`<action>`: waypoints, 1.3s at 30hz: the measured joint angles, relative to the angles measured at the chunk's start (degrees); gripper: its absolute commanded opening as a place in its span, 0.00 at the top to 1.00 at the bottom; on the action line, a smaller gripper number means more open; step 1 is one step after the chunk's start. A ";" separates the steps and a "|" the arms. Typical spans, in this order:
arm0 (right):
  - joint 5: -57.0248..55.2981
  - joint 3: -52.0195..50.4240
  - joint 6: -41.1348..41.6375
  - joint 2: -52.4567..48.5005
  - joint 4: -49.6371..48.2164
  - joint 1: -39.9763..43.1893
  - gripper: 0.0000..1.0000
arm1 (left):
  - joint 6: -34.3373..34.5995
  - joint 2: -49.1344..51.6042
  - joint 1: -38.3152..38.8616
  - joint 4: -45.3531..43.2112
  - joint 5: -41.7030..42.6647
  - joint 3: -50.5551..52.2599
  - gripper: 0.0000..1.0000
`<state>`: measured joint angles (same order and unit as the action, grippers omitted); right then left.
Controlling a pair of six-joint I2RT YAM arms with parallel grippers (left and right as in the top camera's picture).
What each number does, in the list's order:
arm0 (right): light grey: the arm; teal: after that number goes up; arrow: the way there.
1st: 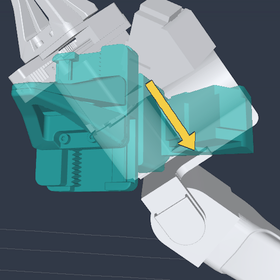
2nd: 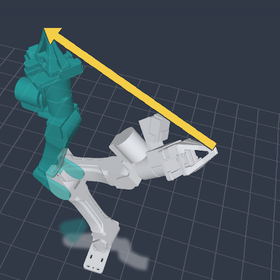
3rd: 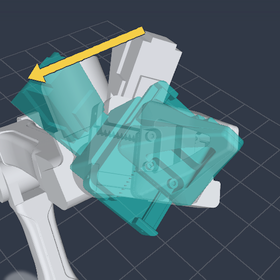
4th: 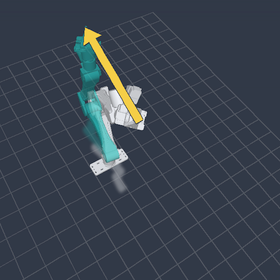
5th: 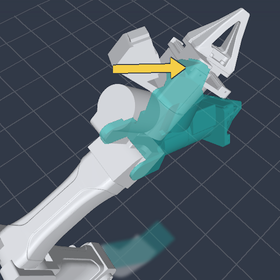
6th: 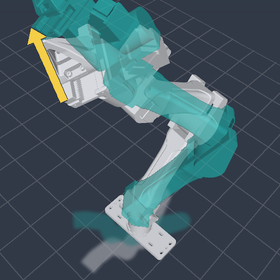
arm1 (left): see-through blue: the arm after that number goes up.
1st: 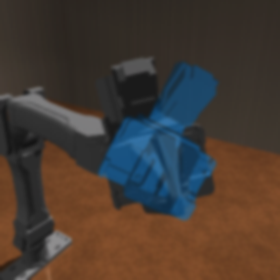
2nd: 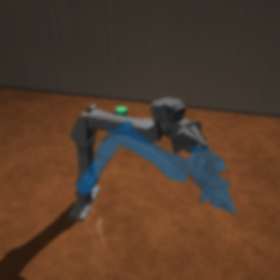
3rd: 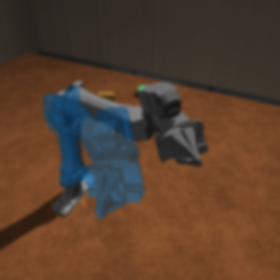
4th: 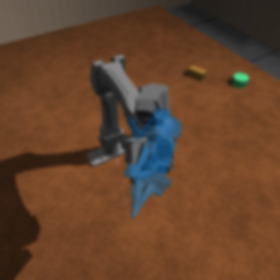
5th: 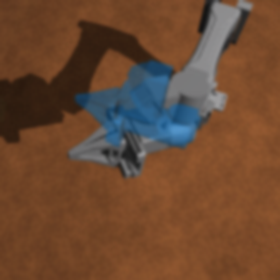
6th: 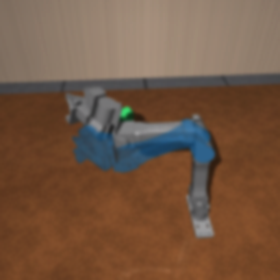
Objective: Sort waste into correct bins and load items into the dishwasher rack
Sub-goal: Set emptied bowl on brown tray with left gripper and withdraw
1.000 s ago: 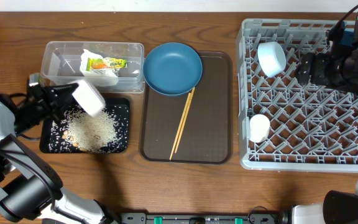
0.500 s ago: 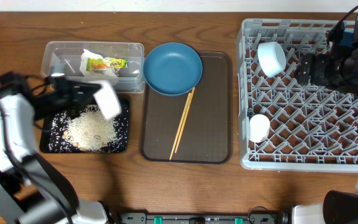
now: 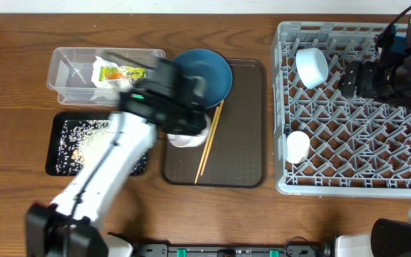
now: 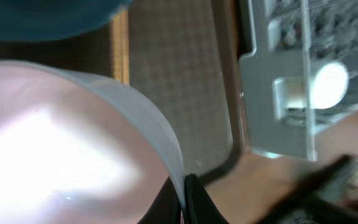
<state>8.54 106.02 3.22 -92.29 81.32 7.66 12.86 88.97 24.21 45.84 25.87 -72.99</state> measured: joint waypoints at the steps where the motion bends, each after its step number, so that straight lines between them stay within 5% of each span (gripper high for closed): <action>1: 0.00 0.00 0.00 0.00 0.02 0.00 0.07 | 0.79 0.92 2.99 -0.94 -2.73 0.00 0.94; 7: 0.02 0.02 0.00 0.00 0.13 0.00 0.07 | 3.91 8.66 14.12 -4.92 -12.92 0.00 0.94; 19: 0.00 0.00 0.00 0.00 0.28 0.00 0.07 | 6.71 13.99 21.27 -7.56 -17.27 0.02 0.93; 23: 0.00 0.00 0.00 0.00 0.28 0.00 0.07 | 7.21 13.99 21.94 -7.56 -17.27 0.02 0.68; 26: 0.00 0.00 0.00 0.00 0.28 0.00 0.07 | 7.93 13.99 22.21 -7.58 -17.31 0.02 0.59; 34: 3.96 0.00 -0.04 0.00 -0.33 -0.09 0.12 | 8.83 12.63 19.10 -3.30 -17.29 -1.51 0.53; 39: 8.22 0.02 0.00 0.00 -1.79 -3.06 0.14 | 9.81 4.09 10.78 -0.04 -17.31 -4.55 0.47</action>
<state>16.75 106.04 3.22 -92.29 79.53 4.60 22.68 93.06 34.98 45.80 8.56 -77.54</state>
